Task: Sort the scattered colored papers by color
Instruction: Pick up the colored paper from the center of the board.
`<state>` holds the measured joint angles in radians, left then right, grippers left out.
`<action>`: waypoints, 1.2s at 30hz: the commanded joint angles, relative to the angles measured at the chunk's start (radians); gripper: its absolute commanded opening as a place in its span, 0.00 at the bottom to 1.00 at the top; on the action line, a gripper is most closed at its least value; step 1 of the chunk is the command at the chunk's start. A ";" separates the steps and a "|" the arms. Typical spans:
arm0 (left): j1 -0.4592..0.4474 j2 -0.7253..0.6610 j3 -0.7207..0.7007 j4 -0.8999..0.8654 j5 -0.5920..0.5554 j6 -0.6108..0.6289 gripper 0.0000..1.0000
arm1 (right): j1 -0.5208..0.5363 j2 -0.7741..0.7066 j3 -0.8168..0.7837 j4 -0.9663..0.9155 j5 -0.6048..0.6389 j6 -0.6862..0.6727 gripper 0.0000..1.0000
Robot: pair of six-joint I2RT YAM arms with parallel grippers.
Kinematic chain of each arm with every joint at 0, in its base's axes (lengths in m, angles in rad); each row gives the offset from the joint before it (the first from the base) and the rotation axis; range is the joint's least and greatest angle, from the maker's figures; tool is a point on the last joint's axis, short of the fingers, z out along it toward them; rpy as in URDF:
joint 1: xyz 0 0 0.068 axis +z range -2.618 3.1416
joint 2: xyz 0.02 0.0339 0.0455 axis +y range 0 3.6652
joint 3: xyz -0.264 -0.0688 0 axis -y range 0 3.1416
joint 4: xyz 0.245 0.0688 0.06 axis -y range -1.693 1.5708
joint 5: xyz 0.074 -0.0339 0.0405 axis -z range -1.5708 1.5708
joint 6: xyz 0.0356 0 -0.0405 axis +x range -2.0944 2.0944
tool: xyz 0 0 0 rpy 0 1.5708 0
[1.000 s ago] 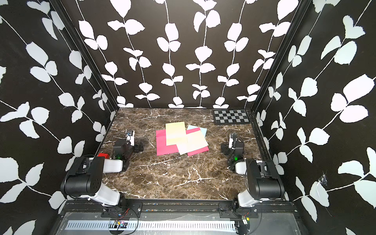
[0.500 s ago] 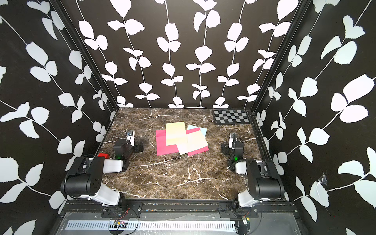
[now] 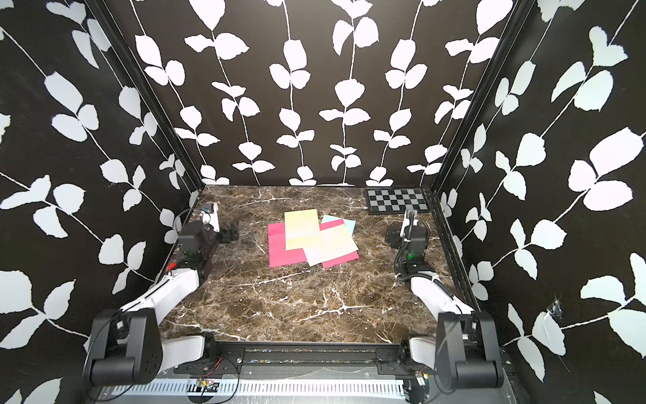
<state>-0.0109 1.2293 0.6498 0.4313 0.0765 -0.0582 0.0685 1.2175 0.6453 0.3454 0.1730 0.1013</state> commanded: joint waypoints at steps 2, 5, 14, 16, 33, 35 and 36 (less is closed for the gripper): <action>-0.020 0.091 0.067 -0.122 0.231 -0.282 0.92 | 0.084 0.058 0.222 -0.321 -0.078 0.134 0.97; -0.059 0.229 0.150 -0.142 0.352 -0.406 0.84 | 0.209 0.173 0.391 -0.458 -0.139 0.165 0.93; -0.239 0.499 0.353 -0.252 0.441 -0.518 0.78 | 0.397 0.566 0.768 -0.634 -0.348 0.345 0.89; -0.268 0.529 0.376 -0.273 0.428 -0.530 0.78 | 0.411 0.620 0.794 -0.611 -0.399 0.383 0.89; -0.331 0.606 0.340 -0.195 0.399 -0.655 0.79 | 0.424 0.992 0.991 -0.492 -0.733 0.565 0.81; -0.333 0.614 0.342 -0.197 0.400 -0.657 0.80 | 0.424 1.005 0.994 -0.490 -0.744 0.567 0.81; -0.331 0.616 0.342 -0.193 0.398 -0.660 0.80 | 0.424 1.011 0.993 -0.488 -0.747 0.568 0.81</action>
<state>-0.3393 1.8538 1.0004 0.2157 0.4824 -0.7101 0.4854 2.2131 1.5929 -0.1764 -0.5320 0.6315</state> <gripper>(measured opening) 0.797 0.814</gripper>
